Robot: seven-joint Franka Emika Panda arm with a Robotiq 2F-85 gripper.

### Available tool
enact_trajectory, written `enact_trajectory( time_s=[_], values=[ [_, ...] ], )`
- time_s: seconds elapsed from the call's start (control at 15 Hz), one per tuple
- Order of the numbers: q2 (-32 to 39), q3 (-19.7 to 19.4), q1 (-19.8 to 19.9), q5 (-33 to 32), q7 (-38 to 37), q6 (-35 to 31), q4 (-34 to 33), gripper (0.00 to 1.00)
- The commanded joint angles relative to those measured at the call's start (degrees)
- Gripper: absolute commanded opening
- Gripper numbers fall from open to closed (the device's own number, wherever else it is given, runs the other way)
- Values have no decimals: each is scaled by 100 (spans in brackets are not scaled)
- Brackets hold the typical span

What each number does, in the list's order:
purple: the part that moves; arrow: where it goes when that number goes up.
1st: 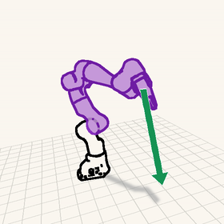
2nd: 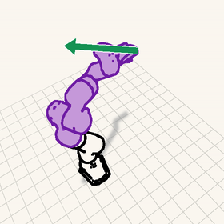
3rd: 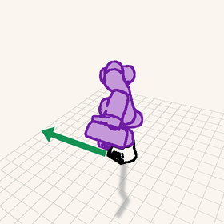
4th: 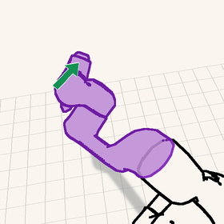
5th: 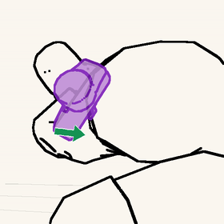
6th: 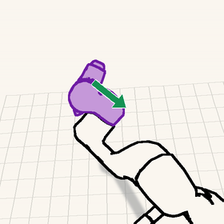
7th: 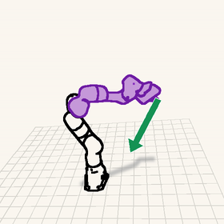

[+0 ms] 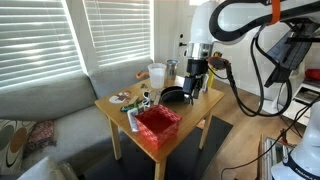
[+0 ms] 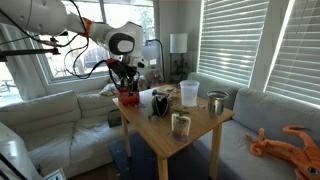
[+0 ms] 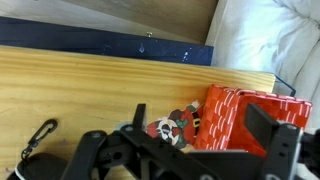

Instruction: Move the red basket backwards

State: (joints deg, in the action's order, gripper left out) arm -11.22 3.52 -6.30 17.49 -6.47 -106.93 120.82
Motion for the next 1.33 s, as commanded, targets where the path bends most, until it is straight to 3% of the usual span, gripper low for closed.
enact_trajectory(
  time_s=[0.0,0.47,0.53,0.8,1.13,1.2,1.27],
  values=[
    [549,97,-83,218,591,25,-545,100],
    [1437,204,-63,516,858,510,-1538,100],
    [1159,232,-74,283,720,123,-1128,100],
    [1394,234,-60,339,746,336,-1397,100],
    [1656,259,-106,371,-404,-103,-1434,100],
    [1725,264,-112,369,-564,-98,-1461,96],
    [1784,275,-118,385,-664,-90,-1477,78]
  ],
)
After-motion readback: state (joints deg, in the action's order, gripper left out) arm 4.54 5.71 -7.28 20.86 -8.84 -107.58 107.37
